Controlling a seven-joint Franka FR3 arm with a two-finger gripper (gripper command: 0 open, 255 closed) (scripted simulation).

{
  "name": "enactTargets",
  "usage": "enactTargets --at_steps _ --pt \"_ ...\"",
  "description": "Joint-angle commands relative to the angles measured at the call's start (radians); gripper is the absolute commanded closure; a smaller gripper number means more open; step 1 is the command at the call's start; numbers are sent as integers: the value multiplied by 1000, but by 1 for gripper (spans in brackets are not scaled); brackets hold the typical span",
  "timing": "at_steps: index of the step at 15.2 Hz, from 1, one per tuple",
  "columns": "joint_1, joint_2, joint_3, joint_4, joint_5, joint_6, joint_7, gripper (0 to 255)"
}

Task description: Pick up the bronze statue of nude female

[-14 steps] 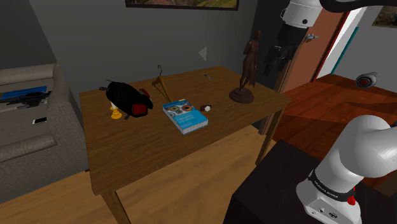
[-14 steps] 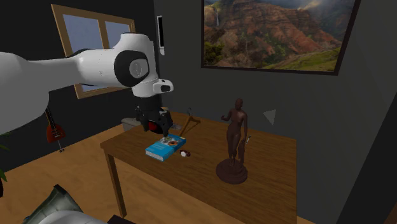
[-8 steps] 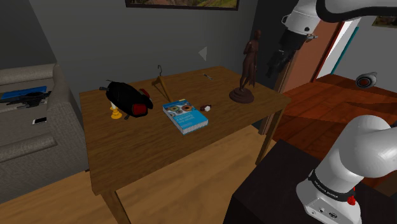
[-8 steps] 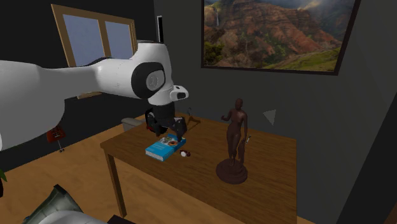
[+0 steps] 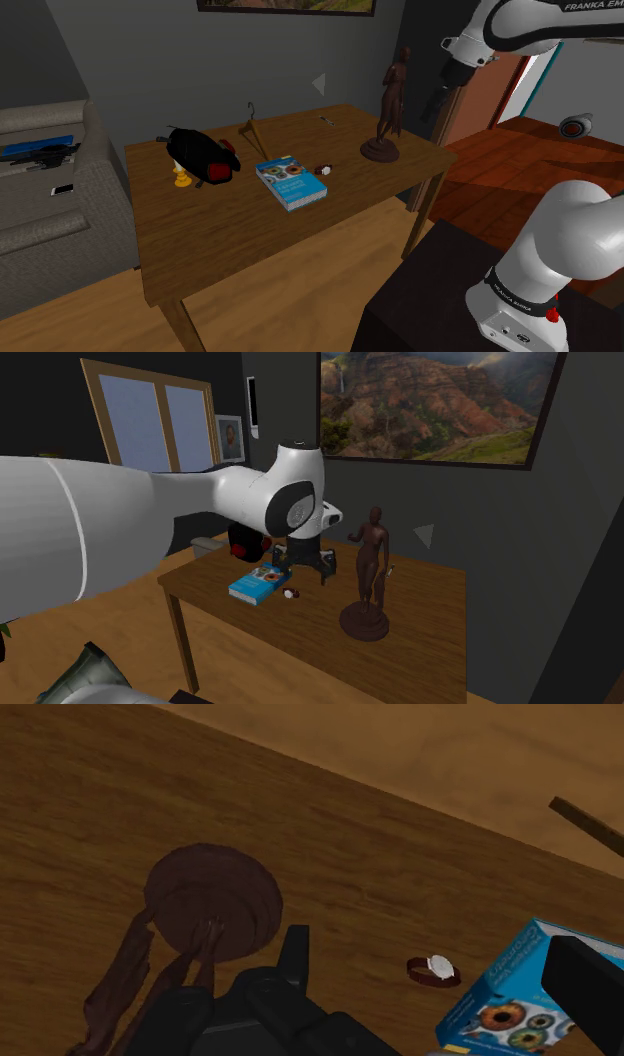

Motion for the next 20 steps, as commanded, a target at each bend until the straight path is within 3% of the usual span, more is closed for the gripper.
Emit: enactTargets --at_steps 1,6,10,13,15,16,17,18,19,20 --pt "20 49 -77 22 -1 47 -105 0" --pt "111 193 -268 105 52 143 -357 0" --pt "229 340 -447 210 163 187 -587 0" --pt "346 486 -610 315 314 185 -793 0" --pt "427 629 -739 402 478 148 -965 0" --pt "451 731 -801 452 594 107 -1068 0" --pt "436 848 -834 508 721 48 -1171 0" --pt "384 951 -827 564 826 -13 -1254 0" --pt "323 979 -779 592 852 -31 -1278 0" --pt "312 981 -765 583 856 -21 -1284 0"
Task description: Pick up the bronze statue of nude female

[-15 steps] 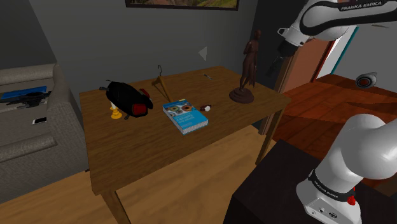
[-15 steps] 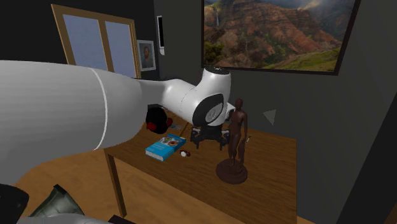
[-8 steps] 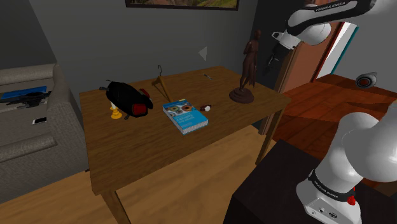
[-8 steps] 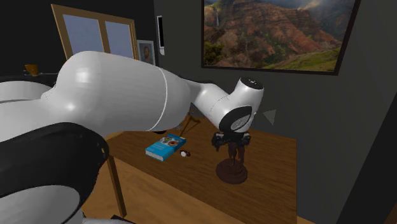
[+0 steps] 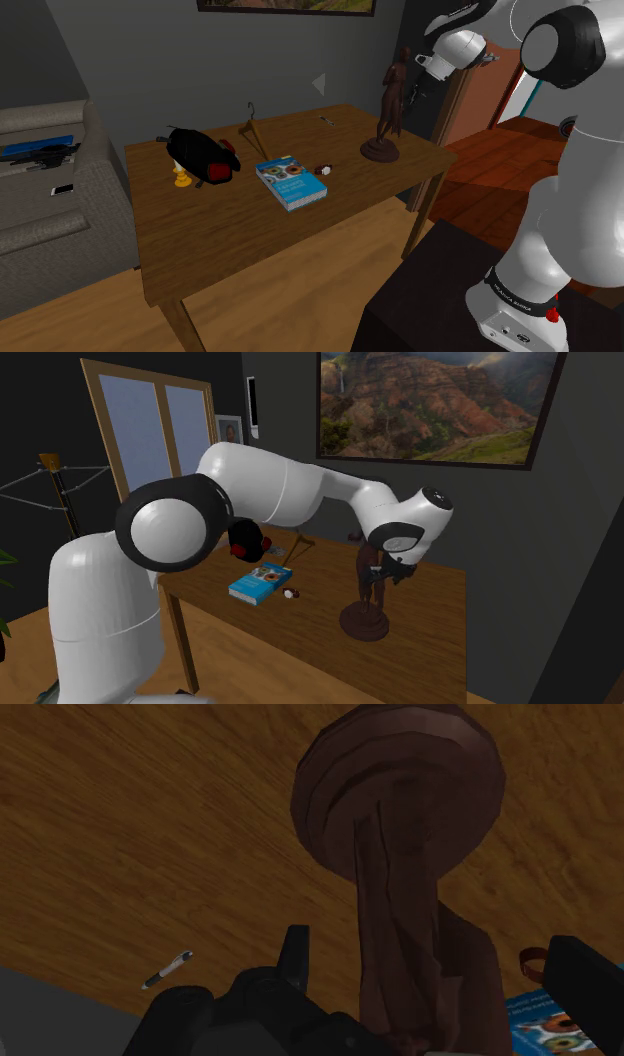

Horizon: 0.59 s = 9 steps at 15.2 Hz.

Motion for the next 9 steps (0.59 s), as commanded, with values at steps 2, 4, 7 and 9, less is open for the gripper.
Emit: enactTargets --at_steps 2,4,7,9 --pt "-39 47 26 2 58 0 -55 0" --pt "-46 60 34 -12 76 14 -73 0" --pt "-56 78 46 -29 100 31 -97 0" --pt "-62 84 49 -25 105 28 -100 255"
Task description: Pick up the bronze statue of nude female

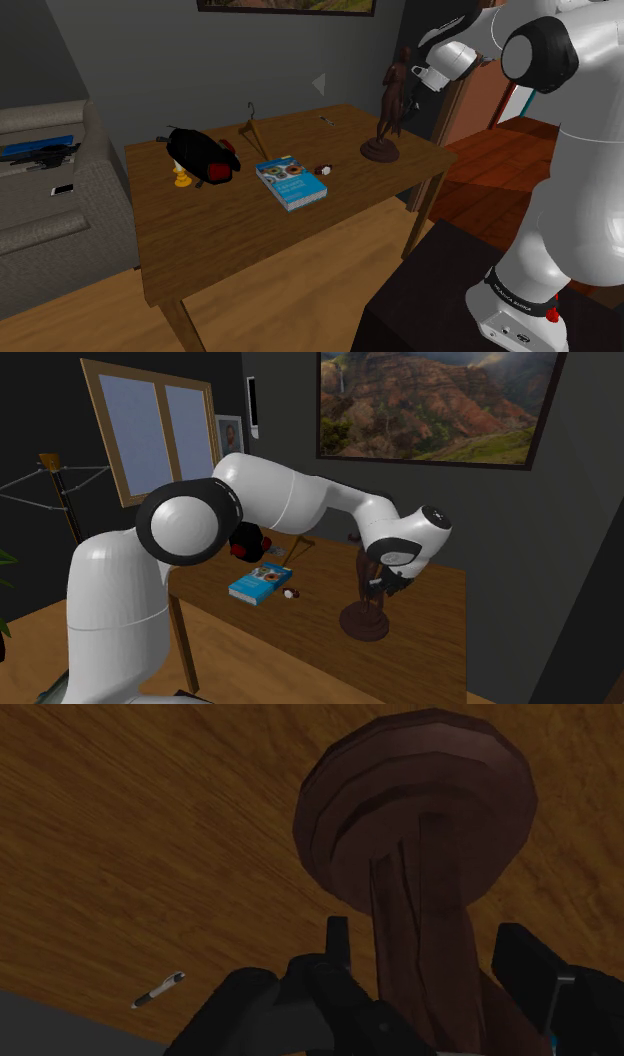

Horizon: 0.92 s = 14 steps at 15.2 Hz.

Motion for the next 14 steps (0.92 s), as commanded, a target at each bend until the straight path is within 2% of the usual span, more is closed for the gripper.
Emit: enactTargets --at_steps 1,8,14 --pt "-2 3 1 -1 3 1 -3 255" --pt "-4 4 2 0 5 0 -5 255" --pt "22 -37 -23 29 -46 -30 45 255"
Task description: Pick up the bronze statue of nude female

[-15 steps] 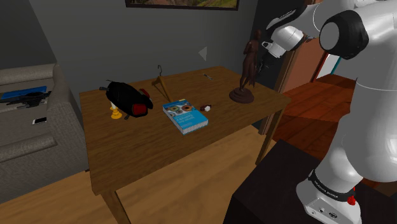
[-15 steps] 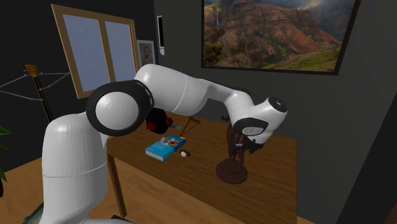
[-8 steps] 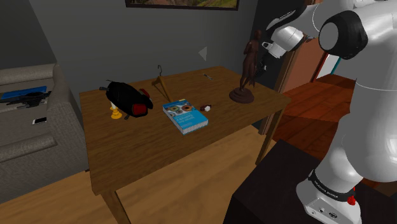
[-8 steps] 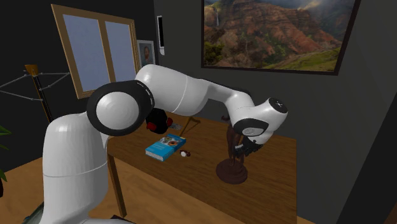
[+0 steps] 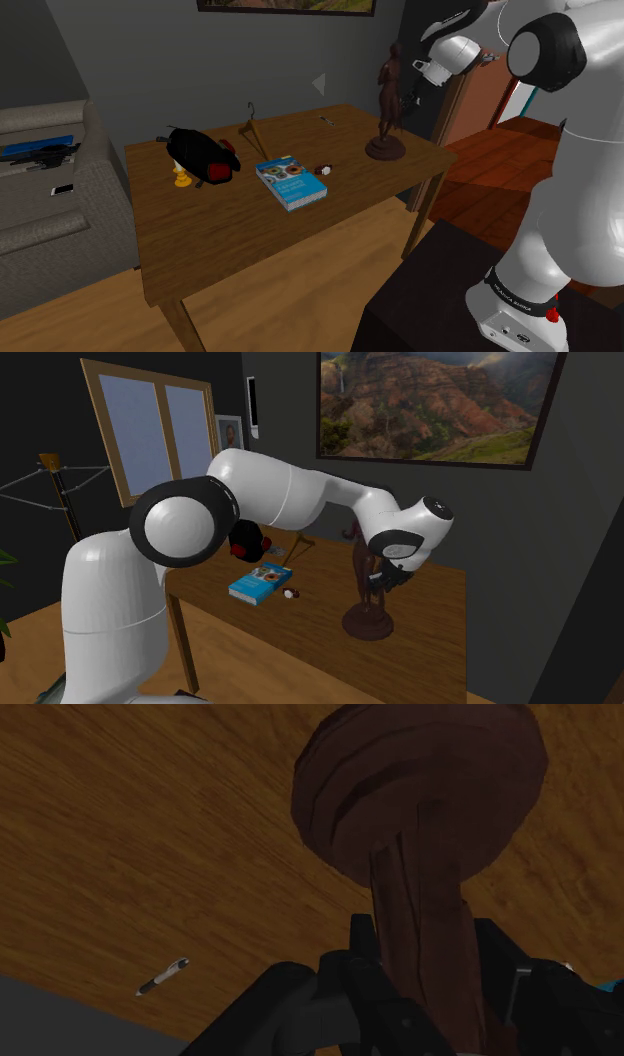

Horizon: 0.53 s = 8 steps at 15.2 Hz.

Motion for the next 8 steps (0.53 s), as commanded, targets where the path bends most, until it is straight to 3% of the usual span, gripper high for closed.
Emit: enactTargets --at_steps 1,8 --pt "10 -18 -10 13 -20 -12 20 255" --pt "27 -54 -31 73 -72 -69 79 255"
